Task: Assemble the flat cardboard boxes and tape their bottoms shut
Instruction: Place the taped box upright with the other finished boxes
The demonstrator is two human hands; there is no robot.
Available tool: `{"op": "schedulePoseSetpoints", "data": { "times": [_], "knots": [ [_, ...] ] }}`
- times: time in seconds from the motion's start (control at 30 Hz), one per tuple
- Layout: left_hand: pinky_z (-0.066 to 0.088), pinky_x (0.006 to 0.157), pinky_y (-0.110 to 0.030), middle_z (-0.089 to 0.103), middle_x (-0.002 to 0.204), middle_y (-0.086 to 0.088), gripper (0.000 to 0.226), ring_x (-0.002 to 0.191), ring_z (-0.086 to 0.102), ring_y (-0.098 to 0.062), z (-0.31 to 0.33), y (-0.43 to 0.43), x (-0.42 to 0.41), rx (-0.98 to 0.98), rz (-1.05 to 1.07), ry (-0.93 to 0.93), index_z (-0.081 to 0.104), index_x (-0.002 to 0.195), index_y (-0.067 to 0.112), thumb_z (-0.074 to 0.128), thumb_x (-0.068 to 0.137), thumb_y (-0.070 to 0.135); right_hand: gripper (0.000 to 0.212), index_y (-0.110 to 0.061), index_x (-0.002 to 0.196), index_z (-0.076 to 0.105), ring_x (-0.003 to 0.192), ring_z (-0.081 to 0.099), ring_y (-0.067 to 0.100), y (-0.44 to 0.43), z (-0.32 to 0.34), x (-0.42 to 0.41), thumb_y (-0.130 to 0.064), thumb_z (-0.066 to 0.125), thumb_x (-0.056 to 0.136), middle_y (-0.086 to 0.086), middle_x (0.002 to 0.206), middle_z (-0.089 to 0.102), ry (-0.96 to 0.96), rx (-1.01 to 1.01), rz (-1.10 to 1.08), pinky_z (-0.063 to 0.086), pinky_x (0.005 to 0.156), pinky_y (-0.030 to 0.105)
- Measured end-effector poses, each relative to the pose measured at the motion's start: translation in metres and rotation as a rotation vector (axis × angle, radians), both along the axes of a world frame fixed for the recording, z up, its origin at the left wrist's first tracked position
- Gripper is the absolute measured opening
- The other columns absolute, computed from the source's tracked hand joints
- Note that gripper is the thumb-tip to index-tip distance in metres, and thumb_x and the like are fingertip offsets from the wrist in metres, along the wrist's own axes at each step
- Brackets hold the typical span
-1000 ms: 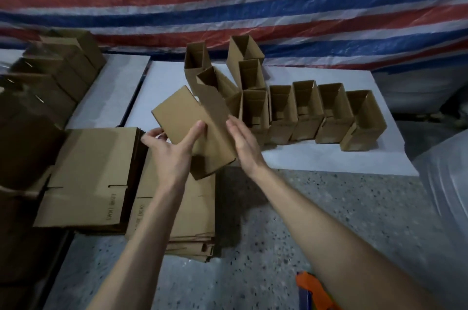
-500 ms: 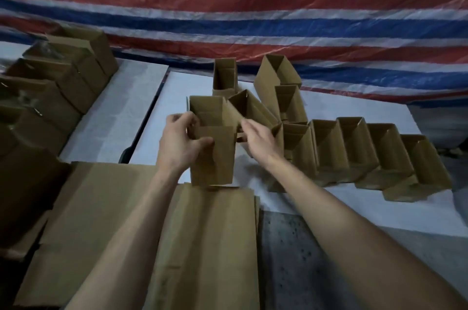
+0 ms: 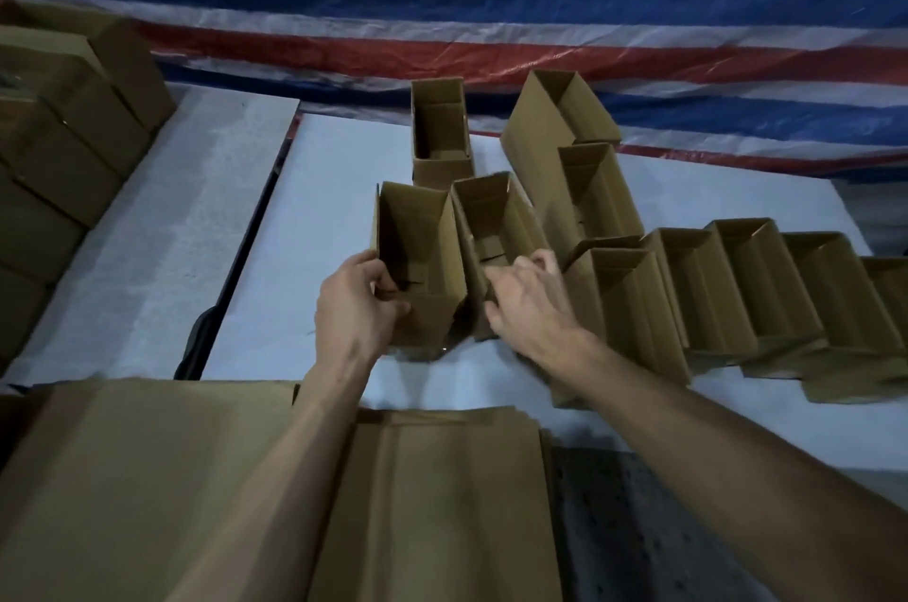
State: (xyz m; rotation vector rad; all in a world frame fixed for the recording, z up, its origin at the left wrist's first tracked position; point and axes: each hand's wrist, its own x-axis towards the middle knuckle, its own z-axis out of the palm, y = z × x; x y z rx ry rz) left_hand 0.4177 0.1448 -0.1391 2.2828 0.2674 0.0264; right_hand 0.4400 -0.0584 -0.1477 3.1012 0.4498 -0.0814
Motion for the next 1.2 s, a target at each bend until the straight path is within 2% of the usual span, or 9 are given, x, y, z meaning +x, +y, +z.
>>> {"op": "schedulePoseSetpoints", "data": {
  "times": [0.07,0.17,0.23,0.37,0.53,0.63,0.8,1.0,1.2],
  "knots": [
    [0.050,0.083,-0.026,0.064,0.125,0.007,0.028,0.105,0.059,-0.018,-0.007,0.002,0.002,-0.014,-0.009,-0.012,0.058,0.061,0.010,0.081,0.068,-0.003,0.028,-0.017,0.111,0.067,0.100,0.060,0.020,0.011,0.000,-0.012,-0.036,0.061,0.092,-0.001,0.100,0.071,-0.002,0.094,0.031,0.031,0.101,0.040],
    [0.035,0.064,-0.002,0.064,0.105,0.006,0.022,0.093,0.060,-0.019,-0.015,0.007,0.001,-0.015,-0.033,0.014,0.060,0.060,0.003,0.078,0.065,-0.008,0.027,-0.019,0.114,0.063,0.103,0.057,0.017,0.013,-0.001,-0.033,-0.036,0.061,0.092,-0.005,0.104,0.067,0.062,0.197,-0.028,0.038,0.100,0.037],
    [0.034,0.062,-0.002,0.064,0.103,0.000,0.025,0.093,0.059,-0.018,-0.017,0.010,-0.004,0.001,-0.092,0.065,0.061,0.057,0.006,0.080,0.065,-0.007,0.032,-0.025,0.119,0.057,0.108,0.055,0.013,0.004,-0.003,-0.048,-0.037,0.065,0.090,-0.009,0.111,0.062,0.122,0.205,-0.061,0.038,0.102,0.035],
    [0.031,0.070,-0.001,0.055,0.108,0.003,0.024,0.101,0.051,-0.008,-0.018,0.010,-0.018,0.010,-0.266,0.171,0.067,0.060,0.012,0.082,0.070,-0.003,0.079,-0.028,0.145,0.039,0.122,0.046,0.015,-0.025,-0.003,-0.079,-0.052,0.074,0.079,-0.006,0.130,0.051,0.168,0.148,-0.071,0.034,0.107,0.037],
    [0.045,0.083,-0.019,0.049,0.124,-0.005,0.023,0.119,0.056,-0.023,-0.023,0.002,-0.033,-0.005,-0.389,0.229,0.066,0.085,0.017,0.075,0.074,-0.002,0.112,-0.053,0.151,0.014,0.139,0.026,0.028,-0.082,0.006,-0.101,-0.047,0.086,0.065,0.010,0.152,0.025,0.085,-0.047,-0.305,0.029,0.111,0.056],
    [0.045,0.100,-0.029,0.041,0.144,-0.008,0.024,0.138,0.043,-0.022,-0.026,-0.009,-0.031,0.019,-0.393,0.234,0.069,0.095,0.021,0.070,0.083,0.002,0.100,-0.055,0.151,0.004,0.139,0.032,0.027,-0.099,-0.002,-0.103,-0.033,0.074,0.084,0.007,0.154,0.026,0.328,-0.120,-0.371,0.033,0.109,0.053],
    [0.043,0.096,-0.028,0.051,0.138,-0.007,0.023,0.145,0.034,-0.018,-0.026,-0.032,-0.015,-0.024,-0.358,0.188,0.066,0.079,0.021,0.064,0.084,-0.002,0.064,-0.038,0.141,0.042,0.124,0.048,0.019,-0.092,-0.014,-0.084,-0.013,0.066,0.087,-0.003,0.131,0.052,0.256,-0.027,-0.344,0.041,0.102,0.043],
    [0.043,0.082,-0.027,0.051,0.131,-0.009,0.025,0.127,0.050,-0.031,-0.024,-0.037,0.010,-0.027,-0.342,0.215,0.065,0.079,0.017,0.058,0.080,-0.007,0.053,-0.033,0.127,0.055,0.111,0.050,0.017,-0.091,-0.016,-0.057,-0.007,0.066,0.083,-0.007,0.108,0.052,0.199,0.061,-0.332,0.038,0.096,0.039],
    [0.036,0.068,-0.010,0.058,0.107,-0.001,0.038,0.102,0.054,-0.022,-0.024,-0.038,0.009,-0.102,-0.318,0.173,0.062,0.081,0.024,0.051,0.075,-0.012,0.064,-0.034,0.133,0.052,0.112,0.049,0.017,-0.094,-0.008,-0.052,-0.002,0.063,0.079,-0.007,0.107,0.048,0.259,0.111,-0.346,0.038,0.095,0.039]
  ]
}}
